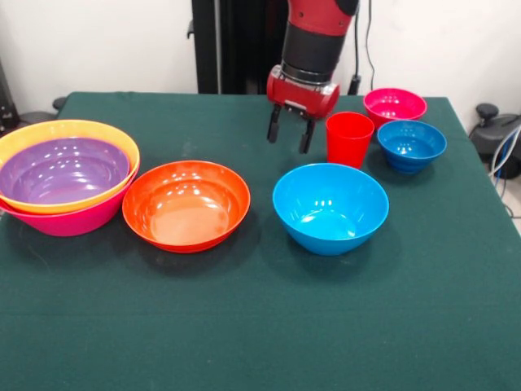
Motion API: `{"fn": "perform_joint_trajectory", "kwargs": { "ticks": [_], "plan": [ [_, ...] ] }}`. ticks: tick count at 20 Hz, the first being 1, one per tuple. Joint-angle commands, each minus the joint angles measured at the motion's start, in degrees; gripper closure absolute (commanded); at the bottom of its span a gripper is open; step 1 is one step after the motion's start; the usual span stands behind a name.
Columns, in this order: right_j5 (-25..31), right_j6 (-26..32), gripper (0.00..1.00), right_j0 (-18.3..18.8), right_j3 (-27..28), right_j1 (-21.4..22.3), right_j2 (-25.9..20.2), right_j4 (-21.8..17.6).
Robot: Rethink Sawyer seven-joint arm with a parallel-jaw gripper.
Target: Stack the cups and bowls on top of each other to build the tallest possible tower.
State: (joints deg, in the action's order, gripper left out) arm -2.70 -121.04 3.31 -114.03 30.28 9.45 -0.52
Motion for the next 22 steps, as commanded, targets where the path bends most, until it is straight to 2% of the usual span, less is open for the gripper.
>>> {"fn": "perform_joint_trajectory", "kwargs": {
  "ticks": [1,14,18,22],
  "plan": [
    [10.3,-6.7,0.00,2.6,-3.7,7.8,-8.7,1.5],
    [19.1,-5.4,0.00,7.1,-6.9,16.0,-14.0,2.6],
    [19.7,-5.5,0.00,8.0,-6.6,16.3,-15.2,2.8],
    [17.4,-5.8,0.00,10.1,-7.6,16.0,-18.1,3.2]
  ]
}}
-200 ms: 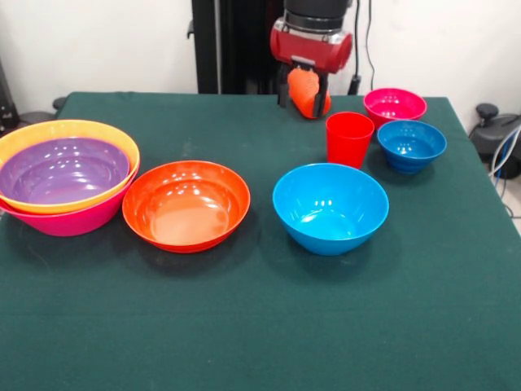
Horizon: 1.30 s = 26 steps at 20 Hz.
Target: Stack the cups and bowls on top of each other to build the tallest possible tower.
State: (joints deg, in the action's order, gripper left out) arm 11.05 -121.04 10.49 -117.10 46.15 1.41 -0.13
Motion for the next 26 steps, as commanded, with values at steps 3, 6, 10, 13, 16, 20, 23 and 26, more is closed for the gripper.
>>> {"fn": "perform_joint_trajectory", "kwargs": {
  "ticks": [3,6,10,13,16,20,23,26],
  "plan": [
    [1.7,-6.2,0.00,3.7,-4.4,-0.9,-11.7,3.1],
    [0.9,-6.5,0.00,4.2,-4.3,-1.3,-12.6,3.3],
    [-1.0,-7.4,0.00,3.0,-3.2,-2.3,-11.5,2.5],
    [-2.1,-7.8,0.00,2.2,-2.0,-3.5,-10.4,2.1],
    [-2.9,-8.0,0.00,1.7,-1.1,-4.5,-9.6,1.9],
    [-5.3,-8.3,0.00,1.7,0.1,-6.5,-10.1,2.0],
    [-6.3,-8.4,0.00,1.3,0.9,-7.5,-9.7,2.0],
    [-6.5,-8.6,0.00,0.1,1.4,-7.8,-8.3,2.2]
  ]
}}
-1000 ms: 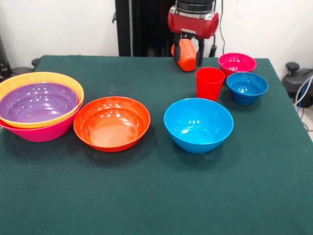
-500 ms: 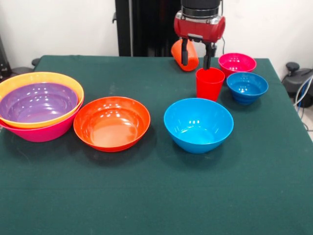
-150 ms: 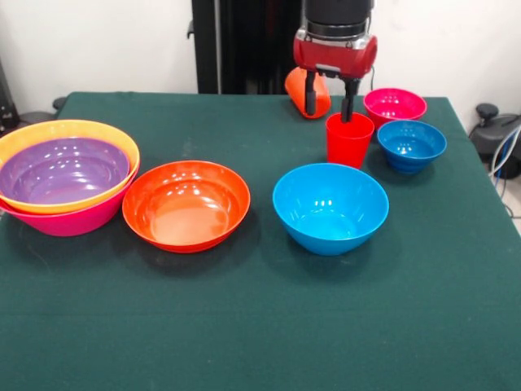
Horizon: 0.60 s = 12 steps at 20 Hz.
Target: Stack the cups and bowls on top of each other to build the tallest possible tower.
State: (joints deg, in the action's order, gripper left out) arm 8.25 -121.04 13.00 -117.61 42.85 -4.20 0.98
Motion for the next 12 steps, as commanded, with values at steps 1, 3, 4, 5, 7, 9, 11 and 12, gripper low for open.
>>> {"fn": "perform_joint_trajectory", "kwargs": {
  "ticks": [1,3,4,5,7,9,11,12],
  "plan": [
    [-3.8,-8.6,0.00,-2.8,2.1,-4.6,-2.2,1.1],
    [-4.2,-8.6,0.00,-3.6,2.9,-5.6,-1.2,1.2],
    [-4.7,-8.6,0.00,-3.8,3.2,-6.3,-0.9,1.2],
    [-5.0,-8.5,0.00,-3.9,3.3,-6.6,-0.7,1.2],
    [-5.8,-8.3,0.00,-4.1,4.2,-8.0,-0.4,1.1],
    [-6.4,-8.2,0.00,-4.4,5.1,-9.2,-0.1,1.2],
    [-6.6,-8.2,0.00,-4.9,5.8,-10.0,0.4,1.4],
    [-6.9,-8.2,0.00,-5.2,6.2,-10.6,0.9,1.4]
  ]
}}
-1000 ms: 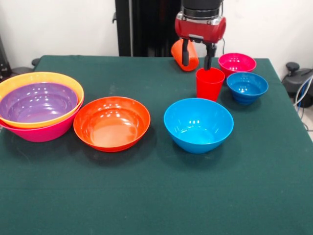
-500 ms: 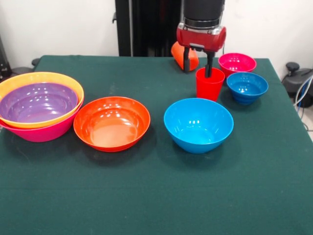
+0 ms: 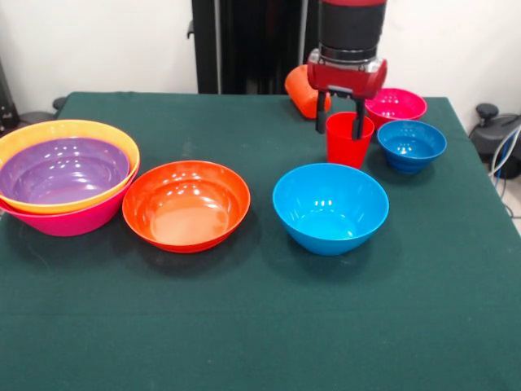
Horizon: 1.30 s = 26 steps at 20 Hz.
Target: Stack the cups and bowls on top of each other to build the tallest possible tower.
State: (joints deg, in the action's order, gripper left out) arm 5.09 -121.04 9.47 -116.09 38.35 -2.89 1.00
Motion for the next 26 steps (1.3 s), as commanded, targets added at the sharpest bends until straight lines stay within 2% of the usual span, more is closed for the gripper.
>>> {"fn": "perform_joint_trajectory", "kwargs": {
  "ticks": [1,9,18,22,26],
  "plan": [
    [-3.9,-8.2,0.00,-1.8,4.8,-6.4,-0.2,1.4],
    [-4.6,-8.1,0.00,-3.2,7.7,-9.9,2.3,1.9],
    [-5.5,-8.1,0.00,-3.2,7.3,-10.3,2.5,1.2],
    [-4.9,-8.2,0.00,-3.2,6.3,-8.9,2.3,1.2],
    [-1.0,-8.3,0.00,-1.5,3.0,-4.2,-0.5,1.6]
  ]
}}
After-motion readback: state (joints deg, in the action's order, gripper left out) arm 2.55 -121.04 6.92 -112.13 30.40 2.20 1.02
